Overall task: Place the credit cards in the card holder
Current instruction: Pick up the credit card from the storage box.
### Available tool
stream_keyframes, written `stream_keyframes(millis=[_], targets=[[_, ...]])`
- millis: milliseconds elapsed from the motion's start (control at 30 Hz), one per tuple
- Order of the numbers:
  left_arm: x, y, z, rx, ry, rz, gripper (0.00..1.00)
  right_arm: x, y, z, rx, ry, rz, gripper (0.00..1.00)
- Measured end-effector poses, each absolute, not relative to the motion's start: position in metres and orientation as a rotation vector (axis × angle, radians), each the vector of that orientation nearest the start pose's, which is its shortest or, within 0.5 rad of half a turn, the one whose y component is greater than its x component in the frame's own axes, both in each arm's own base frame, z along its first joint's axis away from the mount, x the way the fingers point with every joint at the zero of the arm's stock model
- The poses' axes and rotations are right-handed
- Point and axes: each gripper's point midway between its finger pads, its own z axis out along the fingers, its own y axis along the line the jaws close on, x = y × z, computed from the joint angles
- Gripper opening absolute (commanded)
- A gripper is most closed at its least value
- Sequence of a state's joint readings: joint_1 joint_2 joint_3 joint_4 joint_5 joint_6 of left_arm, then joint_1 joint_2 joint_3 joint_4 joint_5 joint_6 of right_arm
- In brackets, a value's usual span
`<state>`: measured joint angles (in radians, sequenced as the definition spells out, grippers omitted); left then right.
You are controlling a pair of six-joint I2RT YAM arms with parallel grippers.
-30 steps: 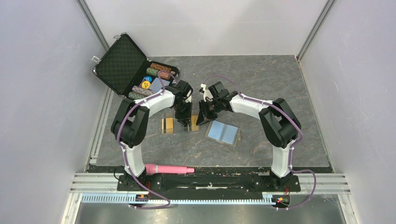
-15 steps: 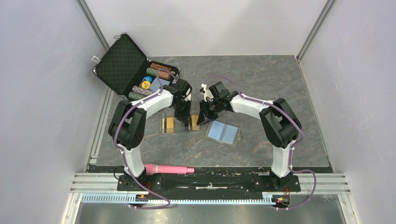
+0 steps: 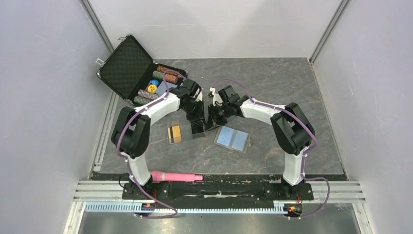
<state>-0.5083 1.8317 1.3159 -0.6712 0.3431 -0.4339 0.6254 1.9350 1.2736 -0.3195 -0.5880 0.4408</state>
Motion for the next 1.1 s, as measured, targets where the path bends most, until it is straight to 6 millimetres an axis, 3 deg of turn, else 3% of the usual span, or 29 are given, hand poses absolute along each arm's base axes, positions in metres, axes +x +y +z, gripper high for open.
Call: stream_keyframes(millis=[267,533,700,800,967,1100], targets=[[0.298,-0.252,0.065,0.196,2.866,-0.696,0.21,0.283,0.342,0.061,-0.503,2.668,1.125,0.22],[0.297,-0.246,0.057,0.186,2.883,-0.649,0.24,0.283,0.342,0.061,-0.506,2.666,1.124,0.23],[0.292,-0.243,0.051,0.181,2.9,-0.635,0.04,0.283,0.342,0.062,-0.508,2.664,1.124,0.24],[0.293,-0.243,0.051,0.172,2.9,-0.635,0.02,0.283,0.342,0.062,-0.511,2.662,1.121,0.26],[0.293,-0.239,0.059,0.168,2.885,-0.613,0.02,0.285,0.34,0.071,-0.524,2.634,1.098,0.49],[0.292,-0.235,0.09,0.17,2.83,-0.604,0.02,0.289,0.336,0.101,-0.538,2.531,1.099,0.68]])
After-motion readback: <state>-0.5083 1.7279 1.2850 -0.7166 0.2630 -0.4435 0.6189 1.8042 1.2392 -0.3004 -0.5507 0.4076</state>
